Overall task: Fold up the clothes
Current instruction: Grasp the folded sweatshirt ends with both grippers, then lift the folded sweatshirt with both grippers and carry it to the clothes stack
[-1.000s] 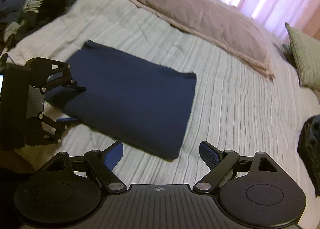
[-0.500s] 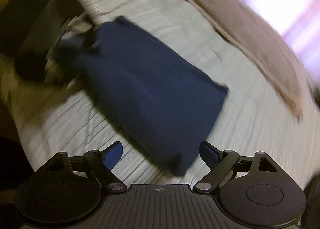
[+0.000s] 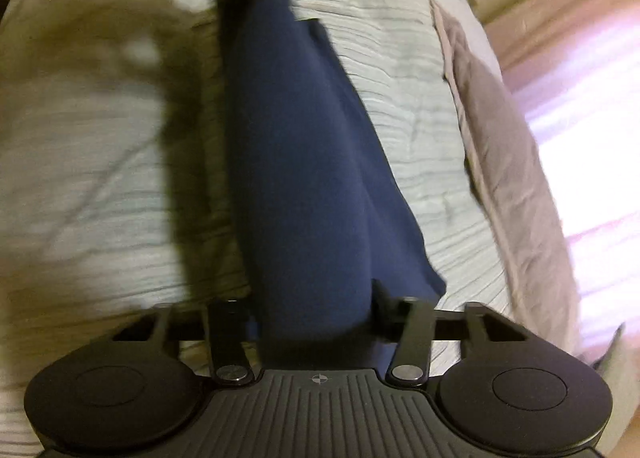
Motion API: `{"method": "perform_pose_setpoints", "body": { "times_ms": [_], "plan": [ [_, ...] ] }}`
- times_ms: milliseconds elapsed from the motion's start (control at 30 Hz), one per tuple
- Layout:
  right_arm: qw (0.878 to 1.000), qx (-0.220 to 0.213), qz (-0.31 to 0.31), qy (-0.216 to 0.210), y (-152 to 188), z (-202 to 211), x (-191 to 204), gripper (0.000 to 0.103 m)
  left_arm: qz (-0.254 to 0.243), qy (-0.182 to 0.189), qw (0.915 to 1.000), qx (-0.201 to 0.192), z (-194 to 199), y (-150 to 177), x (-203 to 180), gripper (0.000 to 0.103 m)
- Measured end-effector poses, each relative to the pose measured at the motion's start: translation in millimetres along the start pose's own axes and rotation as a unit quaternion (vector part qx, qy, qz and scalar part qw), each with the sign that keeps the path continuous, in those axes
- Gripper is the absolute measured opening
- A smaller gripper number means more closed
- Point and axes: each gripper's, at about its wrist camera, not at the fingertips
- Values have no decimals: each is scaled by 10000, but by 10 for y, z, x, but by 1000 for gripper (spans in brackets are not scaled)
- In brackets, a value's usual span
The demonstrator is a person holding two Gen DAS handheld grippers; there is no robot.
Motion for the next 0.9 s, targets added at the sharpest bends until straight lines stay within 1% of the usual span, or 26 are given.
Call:
{"method": "perform_pose_setpoints", "body": {
  "times_ms": [67, 133, 200, 233, 300, 333, 433, 467, 533, 600, 700, 900],
  "plan": [
    [9997, 84, -212, -103, -77, 82, -122, 37, -36, -108, 9999, 4, 31, 35, -84, 22],
    [9991, 141, -375, -145, -182, 158, -218, 36, -214, -396, 9990, 61, 31, 56, -221, 25],
    [9984, 194, -522, -125, -288, 219, -280, 35, -397, -687, 9968, 116, 28, 82, -357, 31],
    [9980, 234, -576, -131, -338, 246, -293, 35, -518, -862, 9948, 142, 13, 112, -421, 32],
    [9971, 324, -645, -243, -426, 294, -329, 35, -818, -1232, 9888, 219, -31, 163, -546, 38],
    [9967, 352, -669, -289, -460, 310, -346, 35, -948, -1382, 9856, 244, -53, 180, -594, 40],
    [9959, 401, -730, -360, -538, 335, -415, 35, -1283, -1750, 9758, 287, -124, 219, -657, 41],
    [9957, 430, -732, -369, -546, 350, -416, 35, -1377, -1788, 9738, 296, -141, 231, -650, 43],
    [9955, 496, -713, -387, -546, 396, -407, 35, -1534, -1760, 9719, 291, -157, 254, -633, 38],
    [9951, 558, -704, -417, -535, 453, -393, 34, -1662, -1593, 9728, 256, -120, 266, -606, 22],
    [9946, 636, -742, -363, -533, 637, -398, 34, -1768, -1353, 9748, 156, 38, 222, -559, 19],
    [9895, 904, -1114, -164, -549, 1059, -524, 34, -2034, -1042, 9734, -144, 393, -9, -483, 18]
  ]
}}
Point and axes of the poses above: each gripper's, at about its wrist camera, not at the fingertips, and z roughly against the way its jaws point, x to its left, y to its underside, and after that the axes turned 3 degrees about z, right-handed
